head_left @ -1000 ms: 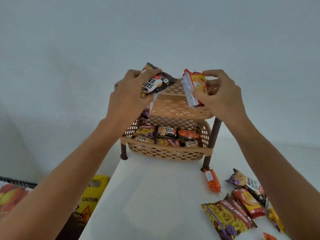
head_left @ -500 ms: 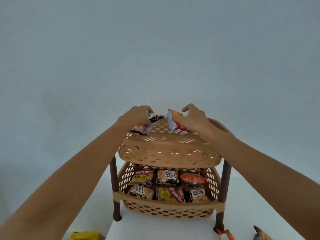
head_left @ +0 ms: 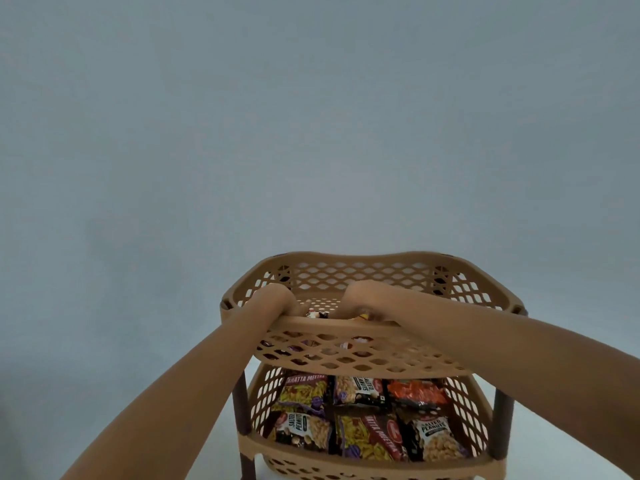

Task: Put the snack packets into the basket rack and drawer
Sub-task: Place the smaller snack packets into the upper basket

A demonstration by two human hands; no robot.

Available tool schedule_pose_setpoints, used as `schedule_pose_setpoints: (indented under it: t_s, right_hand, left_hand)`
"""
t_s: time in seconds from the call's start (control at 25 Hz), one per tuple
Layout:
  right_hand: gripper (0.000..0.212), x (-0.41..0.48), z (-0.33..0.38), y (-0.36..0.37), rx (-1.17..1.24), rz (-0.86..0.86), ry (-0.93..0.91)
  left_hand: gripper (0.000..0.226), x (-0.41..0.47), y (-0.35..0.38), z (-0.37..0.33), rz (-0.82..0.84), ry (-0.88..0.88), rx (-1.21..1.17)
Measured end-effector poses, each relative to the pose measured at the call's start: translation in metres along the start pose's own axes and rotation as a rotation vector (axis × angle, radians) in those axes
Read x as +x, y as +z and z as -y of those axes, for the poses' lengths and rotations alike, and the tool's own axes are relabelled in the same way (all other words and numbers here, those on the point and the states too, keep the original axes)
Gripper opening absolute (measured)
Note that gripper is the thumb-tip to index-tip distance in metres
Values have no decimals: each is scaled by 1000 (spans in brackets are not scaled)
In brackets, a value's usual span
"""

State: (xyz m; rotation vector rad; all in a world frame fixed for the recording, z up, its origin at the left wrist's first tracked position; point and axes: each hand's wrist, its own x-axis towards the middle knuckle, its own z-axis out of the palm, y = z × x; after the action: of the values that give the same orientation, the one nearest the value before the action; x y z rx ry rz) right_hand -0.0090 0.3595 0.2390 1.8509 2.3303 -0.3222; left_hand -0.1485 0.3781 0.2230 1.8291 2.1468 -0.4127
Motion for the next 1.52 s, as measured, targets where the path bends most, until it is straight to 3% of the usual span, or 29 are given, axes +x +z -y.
schedule_pose_setpoints:
  t_s: [0.24, 0.4, 0.48, 0.56, 0.64, 0.72, 0.8, 0.92, 1.12, 1.36, 1.52]
  right_hand:
    - [42, 7, -6, 5, -38, -12, -23]
    - [29, -4, -26, 4, 130, -400, 10]
    - [21, -21, -36, 1, 235, -628, -20]
    - [16, -46, -44, 1, 261, -815, -80]
    - [14, -78, -52, 5, 269, -981, -143]
    - [14, -115, -63, 17, 278, -1103, -173]
    - [11, -153, -77, 36, 301, -1165, -186]
    - [9, -199, -99, 77, 300, -1134, -157]
    - [12, -262, -135, 169, 286, -919, -54]
    - [17, -314, -161, 266, 374, -520, -12]
    - [27, -334, -146, 320, 453, -222, 1]
  left_hand:
    - [67, -3, -3, 1, 15, -34, -83]
    - [73, -17, 1, 1, -98, 32, -104]
    - [66, -27, 5, 1, -386, 53, -161]
    - [44, -45, 8, -2, -875, 52, -275]
    - [27, -67, 14, -7, -1233, 125, -356]
    - [20, -96, 37, -12, -1409, 225, -356]
    - [16, -124, 72, -18, -1463, 323, -400]
    - [15, -159, 136, -29, -1327, 429, -511]
    - [13, -200, 242, -49, -891, 509, -617]
    - [14, -232, 328, -57, -382, 606, -610]
    - [20, -246, 365, -54, -168, 554, -511]
